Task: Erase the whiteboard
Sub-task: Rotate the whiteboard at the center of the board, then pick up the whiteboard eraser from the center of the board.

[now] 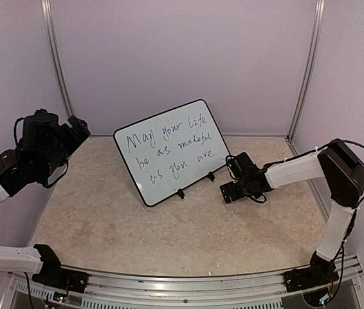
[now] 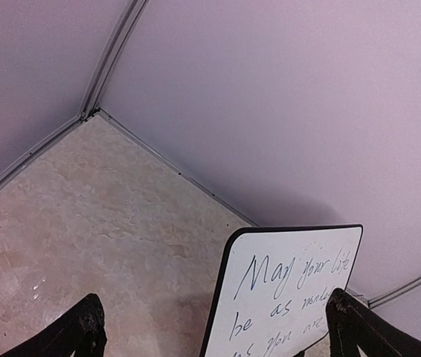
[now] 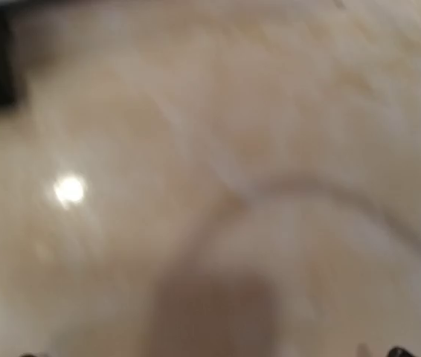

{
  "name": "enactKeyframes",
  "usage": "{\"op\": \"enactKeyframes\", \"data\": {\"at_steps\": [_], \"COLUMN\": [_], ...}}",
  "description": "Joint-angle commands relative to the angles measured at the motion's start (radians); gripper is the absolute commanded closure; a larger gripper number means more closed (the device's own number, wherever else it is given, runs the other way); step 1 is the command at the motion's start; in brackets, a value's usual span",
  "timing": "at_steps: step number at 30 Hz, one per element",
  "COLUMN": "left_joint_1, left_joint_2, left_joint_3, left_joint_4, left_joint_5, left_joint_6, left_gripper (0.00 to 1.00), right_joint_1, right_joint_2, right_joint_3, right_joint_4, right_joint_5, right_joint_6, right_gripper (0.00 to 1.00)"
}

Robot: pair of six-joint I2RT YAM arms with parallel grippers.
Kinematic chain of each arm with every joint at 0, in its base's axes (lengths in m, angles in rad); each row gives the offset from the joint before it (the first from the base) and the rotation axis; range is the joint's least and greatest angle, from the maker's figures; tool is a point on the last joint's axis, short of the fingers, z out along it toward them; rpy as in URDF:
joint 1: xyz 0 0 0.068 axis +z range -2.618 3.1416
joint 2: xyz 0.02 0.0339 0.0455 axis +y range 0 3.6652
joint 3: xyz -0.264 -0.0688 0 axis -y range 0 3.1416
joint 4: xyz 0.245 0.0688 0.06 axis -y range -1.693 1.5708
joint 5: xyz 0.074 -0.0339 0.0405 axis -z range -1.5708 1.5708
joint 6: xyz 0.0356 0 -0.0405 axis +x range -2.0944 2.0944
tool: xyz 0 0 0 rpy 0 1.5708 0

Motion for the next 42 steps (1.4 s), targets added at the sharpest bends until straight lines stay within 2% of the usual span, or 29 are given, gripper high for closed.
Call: {"op": "enactKeyframes", "data": {"at_steps": [1,4,9,18,23,32,42], "left_joint_1": [-0.007,-0.007,-0.007,-0.007,-0.007,-0.01,-0.011], "left_joint_2": [-0.003,-0.003,0.0,-0.002,-0.009,-0.019,-0.025], "left_joint_3": [-0.024,-0.035,-0.048,-0.054,-0.066,-0.076,-0.075], "left_joint_4": [0.033,0.044,0.066,0.069,0.074,0.076,0.072], "left_joint_5": [0.009,0.013,0.027,0.034,0.037,0.043,0.039], "left_joint_6": [0.016,0.019,0.017,0.021,0.017,0.012,0.011], "left_gripper": [0.01,0.01,0.01,0.01,0.01,0.01,0.01], "right_joint_1": [0.007,0.006,-0.016,-0.127,-0.175,-0.244,-0.292], "right_joint_2": [-0.104,-0.144,-0.156,-0.233,-0.258,-0.083,-0.002], "right_joint_3": [-0.028,0.009,0.085,0.071,0.048,0.132,0.163], "right_joint_4": [-0.191,-0.312,-0.423,-0.481,-0.463,-0.496,-0.422], "right_joint_5": [0.069,0.161,0.17,0.136,0.195,0.197,0.167], "right_joint_6": [0.102,0.282,0.414,0.727,0.881,0.912,0.838], "right_gripper": [0.01,0.0,0.01,0.01,0.01,0.08,0.13]}}
